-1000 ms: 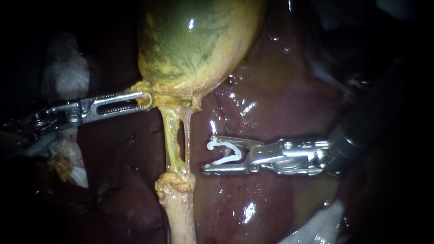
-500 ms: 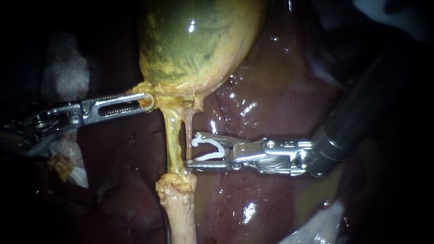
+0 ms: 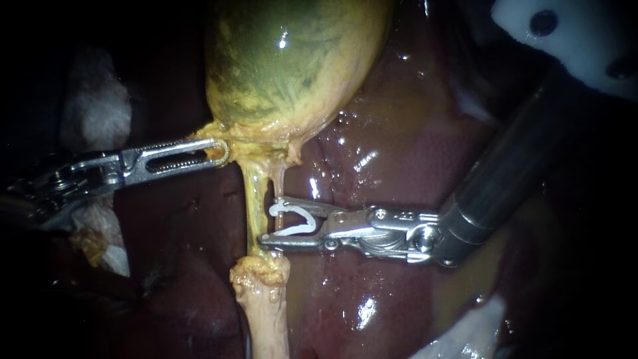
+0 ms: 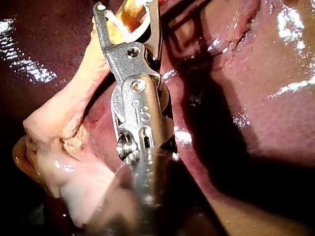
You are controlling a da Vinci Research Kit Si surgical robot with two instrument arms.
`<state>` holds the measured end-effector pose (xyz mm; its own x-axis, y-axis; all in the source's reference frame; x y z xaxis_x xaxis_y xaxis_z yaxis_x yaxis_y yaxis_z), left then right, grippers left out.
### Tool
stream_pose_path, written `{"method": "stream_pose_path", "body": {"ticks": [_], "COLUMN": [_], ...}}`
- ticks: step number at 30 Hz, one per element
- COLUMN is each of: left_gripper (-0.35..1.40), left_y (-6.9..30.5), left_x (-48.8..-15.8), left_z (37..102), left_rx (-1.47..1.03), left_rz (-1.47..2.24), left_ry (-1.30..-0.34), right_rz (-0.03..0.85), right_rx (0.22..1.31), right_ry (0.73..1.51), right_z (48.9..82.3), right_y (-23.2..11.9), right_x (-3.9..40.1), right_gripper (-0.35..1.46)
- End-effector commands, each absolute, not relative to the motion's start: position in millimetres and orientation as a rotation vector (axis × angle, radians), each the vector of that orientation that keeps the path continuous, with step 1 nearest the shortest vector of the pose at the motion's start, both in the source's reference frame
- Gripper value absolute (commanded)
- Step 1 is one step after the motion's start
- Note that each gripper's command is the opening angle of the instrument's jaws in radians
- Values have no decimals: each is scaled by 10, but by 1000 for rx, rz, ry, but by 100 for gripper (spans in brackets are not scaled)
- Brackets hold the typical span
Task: Clipping first clip left tube
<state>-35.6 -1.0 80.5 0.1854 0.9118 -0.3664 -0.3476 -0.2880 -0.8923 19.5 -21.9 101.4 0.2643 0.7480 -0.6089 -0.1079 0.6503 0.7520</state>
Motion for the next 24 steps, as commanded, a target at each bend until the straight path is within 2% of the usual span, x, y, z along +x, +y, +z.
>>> {"method": "stream_pose_path", "body": {"ticks": [1, 24], "left_gripper": [-35, -35], "left_y": [-10, -15], "left_x": [-356, -361], "left_z": [805, 796], "left_rx": [-1308, -1305], "left_rz": [1390, 1389], "left_ry": [-610, -606], "right_rz": [642, 669], "right_rx": [662, 667], "right_ry": [1169, 1162], "right_z": [1015, 1053], "right_y": [-219, -230], "right_x": [196, 206], "right_gripper": [60, 60]}}
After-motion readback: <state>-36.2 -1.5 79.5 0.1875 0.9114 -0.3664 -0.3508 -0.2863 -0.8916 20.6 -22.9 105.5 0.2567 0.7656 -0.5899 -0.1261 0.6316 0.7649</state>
